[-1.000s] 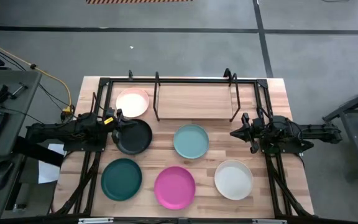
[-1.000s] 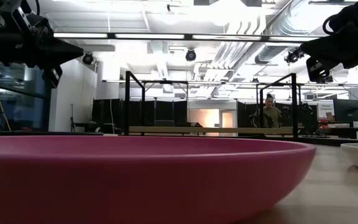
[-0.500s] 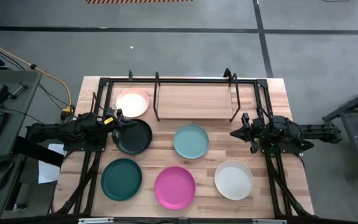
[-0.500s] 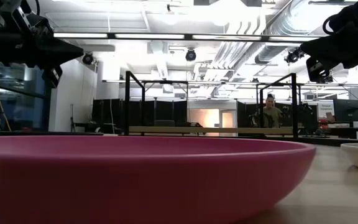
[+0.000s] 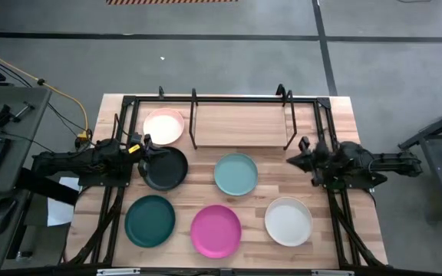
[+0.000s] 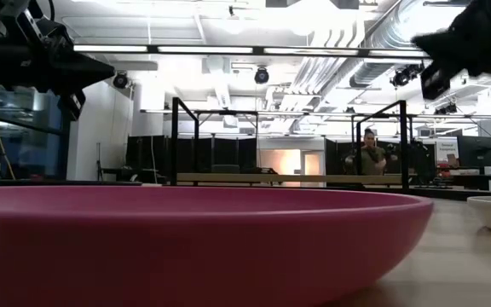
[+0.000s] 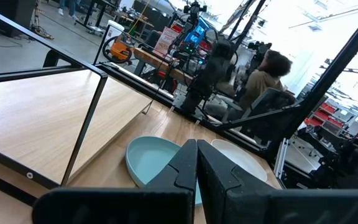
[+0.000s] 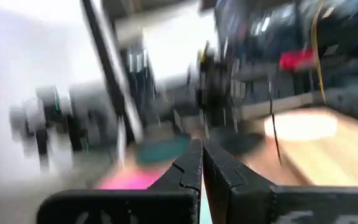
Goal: Place and stack plates onto a shelf
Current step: Put the light blue plate on the shelf
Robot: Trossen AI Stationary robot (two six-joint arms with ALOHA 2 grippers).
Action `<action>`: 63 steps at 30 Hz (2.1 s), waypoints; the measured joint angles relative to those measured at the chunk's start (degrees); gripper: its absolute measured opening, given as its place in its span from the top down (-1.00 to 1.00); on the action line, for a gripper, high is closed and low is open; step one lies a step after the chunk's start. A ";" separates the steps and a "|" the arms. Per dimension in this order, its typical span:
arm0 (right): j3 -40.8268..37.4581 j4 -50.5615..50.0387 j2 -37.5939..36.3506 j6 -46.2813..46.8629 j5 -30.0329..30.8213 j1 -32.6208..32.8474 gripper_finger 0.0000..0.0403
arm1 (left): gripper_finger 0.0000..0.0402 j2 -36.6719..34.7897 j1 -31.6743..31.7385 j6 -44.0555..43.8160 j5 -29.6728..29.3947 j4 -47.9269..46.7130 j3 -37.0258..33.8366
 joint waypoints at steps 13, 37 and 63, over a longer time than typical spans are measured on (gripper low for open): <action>15.33 4.19 13.61 24.20 8.43 2.98 0.99 | 1.00 0.02 0.00 0.01 0.00 0.01 -0.01; 51.81 -45.35 89.69 67.32 10.46 3.90 0.17 | 1.00 0.00 0.01 0.01 -0.06 -0.01 0.01; 58.36 -53.60 100.74 68.26 8.31 1.03 0.32 | 1.00 0.02 0.00 0.00 -0.21 -0.01 0.01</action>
